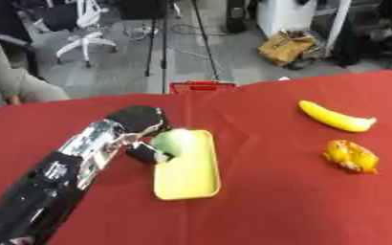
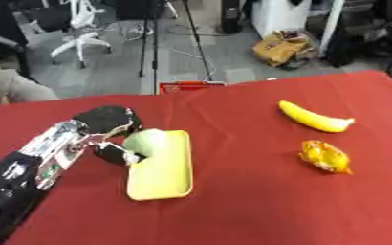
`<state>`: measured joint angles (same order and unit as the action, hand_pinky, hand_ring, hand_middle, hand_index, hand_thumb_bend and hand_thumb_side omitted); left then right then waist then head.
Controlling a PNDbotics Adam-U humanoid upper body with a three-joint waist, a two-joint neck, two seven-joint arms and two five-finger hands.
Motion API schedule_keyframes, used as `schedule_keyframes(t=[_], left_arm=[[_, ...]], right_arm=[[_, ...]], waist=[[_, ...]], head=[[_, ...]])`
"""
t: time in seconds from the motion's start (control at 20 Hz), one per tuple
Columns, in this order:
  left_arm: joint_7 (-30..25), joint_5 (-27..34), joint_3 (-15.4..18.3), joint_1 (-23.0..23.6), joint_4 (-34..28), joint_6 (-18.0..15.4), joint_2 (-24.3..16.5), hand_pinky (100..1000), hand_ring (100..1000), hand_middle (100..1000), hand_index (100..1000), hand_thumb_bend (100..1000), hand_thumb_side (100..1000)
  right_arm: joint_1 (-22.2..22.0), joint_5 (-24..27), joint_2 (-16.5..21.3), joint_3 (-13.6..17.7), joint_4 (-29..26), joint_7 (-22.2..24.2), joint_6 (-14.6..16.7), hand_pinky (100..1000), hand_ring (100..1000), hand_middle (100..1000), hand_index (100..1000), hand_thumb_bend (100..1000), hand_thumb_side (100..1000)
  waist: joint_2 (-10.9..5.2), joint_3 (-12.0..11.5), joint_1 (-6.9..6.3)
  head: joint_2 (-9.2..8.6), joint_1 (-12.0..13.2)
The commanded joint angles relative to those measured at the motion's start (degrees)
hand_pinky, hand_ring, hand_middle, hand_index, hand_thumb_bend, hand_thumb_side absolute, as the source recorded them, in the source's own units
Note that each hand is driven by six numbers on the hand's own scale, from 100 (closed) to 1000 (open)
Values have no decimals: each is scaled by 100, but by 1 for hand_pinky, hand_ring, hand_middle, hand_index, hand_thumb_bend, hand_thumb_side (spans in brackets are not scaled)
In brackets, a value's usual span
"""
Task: Pick up objects on the table and place them in the box.
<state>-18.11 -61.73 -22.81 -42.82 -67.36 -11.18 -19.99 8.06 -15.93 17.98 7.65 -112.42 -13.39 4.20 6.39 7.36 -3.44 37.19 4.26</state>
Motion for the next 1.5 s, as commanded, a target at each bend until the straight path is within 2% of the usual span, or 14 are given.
schedule_keyframes(t=[0.05, 0.25, 0.4, 0.5, 0.6, 0.65, 0.7, 0.8, 0.9, 1.05, 1.1, 1.3, 1.45, 1.5], left_arm=[[114, -110, -1, -78, -16, -83, 13, 695, 549, 444, 537, 475, 438], [331, -230, -7, -66, 2, -75, 115, 692, 547, 445, 538, 476, 450], [419, -382, -33, -48, 37, -84, 188, 701, 561, 482, 578, 530, 473], [372, -483, -47, -27, 100, -140, 227, 736, 615, 584, 662, 781, 540], [278, -626, -40, -19, 158, -231, 264, 800, 709, 694, 742, 993, 657], [249, -701, -25, -18, 176, -269, 280, 807, 719, 706, 750, 1000, 671], [263, -774, 8, -20, 177, -285, 294, 893, 823, 808, 828, 1000, 818], [384, -889, 72, -9, 182, -295, 317, 911, 844, 828, 842, 1000, 854], [607, -904, 179, 2, 119, -282, 320, 969, 905, 891, 883, 1000, 1000], [1135, -740, 369, 90, -183, -182, 250, 966, 906, 895, 885, 1000, 1000], [1421, -556, 558, 139, -426, -61, 235, 906, 879, 884, 874, 1000, 1000], [2575, 676, 1273, 489, -1652, 692, 69, 785, 830, 865, 849, 1000, 1000], [3305, 2268, 1745, 776, -2417, 1057, 76, 749, 818, 862, 847, 982, 1000], [3526, 2843, 1901, 887, -2615, 1081, 72, 716, 807, 858, 844, 915, 1000]], right_arm=[[60, 36, 83, 8, -53, 11, 4, 628, 672, 781, 857, 100, 670], [61, 35, 82, 7, -54, 15, 6, 628, 672, 781, 857, 100, 670], [62, 34, 76, 7, -52, 20, 6, 628, 672, 781, 857, 100, 670], [62, 33, 74, 9, -51, 20, 5, 628, 672, 781, 857, 100, 670], [63, 34, 74, 10, -52, 20, 6, 629, 672, 781, 857, 100, 671], [64, 33, 74, 9, -52, 21, 7, 629, 672, 781, 857, 100, 671], [62, 34, 71, 11, -50, 21, 6, 629, 672, 781, 857, 100, 672], [59, 34, 67, 12, -49, 23, 7, 629, 671, 781, 857, 100, 672], [55, 34, 65, 19, -48, 20, 6, 629, 671, 781, 857, 100, 673], [52, 30, 65, 26, -49, 15, 3, 629, 671, 781, 857, 100, 673], [46, 27, 62, 33, -47, 12, 0, 629, 671, 781, 858, 100, 673], [35, 13, 63, 54, -49, -1, -9, 629, 671, 781, 858, 100, 673], [34, 9, 60, 61, -49, -7, -13, 629, 671, 781, 858, 100, 673], [32, 7, 60, 63, -48, -7, -14, 629, 671, 781, 858, 100, 673]], waist=[[-64, -6, -45], [-61, -5, -41], [-58, -1, -37], [-57, -3, -37], [-57, -6, -35], [-57, -7, -34], [-57, -10, -32], [-56, -13, -30], [-54, -22, -27], [-49, -30, -27], [-47, -46, -22], [-39, -85, -12], [-35, -115, -3], [-32, -129, 3]], head=[[-59, -17], [-69, -14], [-75, -7], [-80, -11], [-84, -20], [-85, -24], [-86, -29], [-89, -33], [-91, -50], [-93, -70], [-90, -88], [-84, -123], [-89, -130], [-89, -135]])
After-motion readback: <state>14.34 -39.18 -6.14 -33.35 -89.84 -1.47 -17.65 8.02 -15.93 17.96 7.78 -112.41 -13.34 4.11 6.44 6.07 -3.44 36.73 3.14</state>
